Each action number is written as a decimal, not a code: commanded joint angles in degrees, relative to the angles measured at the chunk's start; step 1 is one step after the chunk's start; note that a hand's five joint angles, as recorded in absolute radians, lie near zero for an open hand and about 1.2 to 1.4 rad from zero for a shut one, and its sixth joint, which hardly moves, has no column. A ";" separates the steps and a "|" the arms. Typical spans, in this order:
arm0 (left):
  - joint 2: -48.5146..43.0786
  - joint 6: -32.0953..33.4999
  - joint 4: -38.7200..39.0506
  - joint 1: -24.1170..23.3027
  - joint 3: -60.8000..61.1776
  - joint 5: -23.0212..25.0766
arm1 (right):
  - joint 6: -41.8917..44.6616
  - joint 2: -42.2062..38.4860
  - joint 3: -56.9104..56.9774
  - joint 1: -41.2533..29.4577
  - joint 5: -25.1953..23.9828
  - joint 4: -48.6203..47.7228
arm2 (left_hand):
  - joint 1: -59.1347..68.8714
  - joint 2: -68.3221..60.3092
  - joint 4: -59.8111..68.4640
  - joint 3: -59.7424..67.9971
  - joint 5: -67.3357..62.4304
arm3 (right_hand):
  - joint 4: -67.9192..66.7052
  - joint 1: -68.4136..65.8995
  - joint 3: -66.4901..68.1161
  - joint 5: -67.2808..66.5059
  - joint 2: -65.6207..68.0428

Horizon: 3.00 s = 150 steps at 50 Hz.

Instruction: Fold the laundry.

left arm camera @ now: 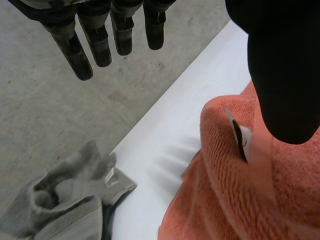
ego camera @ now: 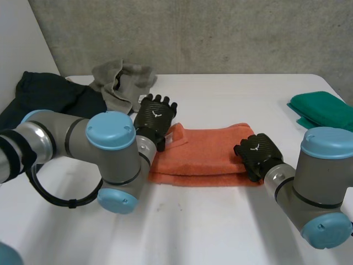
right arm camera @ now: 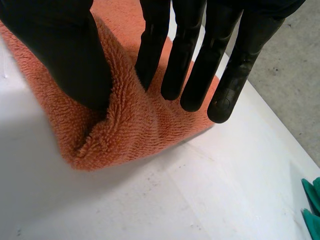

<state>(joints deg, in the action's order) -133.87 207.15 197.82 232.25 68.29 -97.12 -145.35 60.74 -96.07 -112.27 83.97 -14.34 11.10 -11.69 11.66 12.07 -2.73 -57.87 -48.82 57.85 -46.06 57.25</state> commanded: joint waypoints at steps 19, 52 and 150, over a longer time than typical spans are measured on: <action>-8.16 9.67 3.80 9.18 -10.55 -6.51 | 5.43 1.58 -4.48 2.75 0.06 -2.27 | 1.64 -1.05 1.08 0.67 -0.01 | -22.13 -31.18 22.15 -23.94 22.75; 15.30 0.98 3.37 2.06 14.41 -4.66 | 24.23 6.15 0.26 -6.71 -5.47 -8.59 | -0.21 0.80 -0.77 -1.18 1.84 | -22.13 -31.18 22.15 -23.94 22.75; 25.86 -12.21 -26.17 6.20 5.09 28.56 | -9.95 -6.85 5.97 -18.78 6.39 -6.93 | 1.13 -0.55 0.57 0.17 0.50 | 47.87 38.82 -47.85 46.06 -47.25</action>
<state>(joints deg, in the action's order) -107.70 194.96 171.41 238.65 73.04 -68.14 -154.99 58.31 -93.88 -131.29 89.78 -20.46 11.06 -11.68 11.65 12.06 -2.71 -13.54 -11.59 12.34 -3.41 12.67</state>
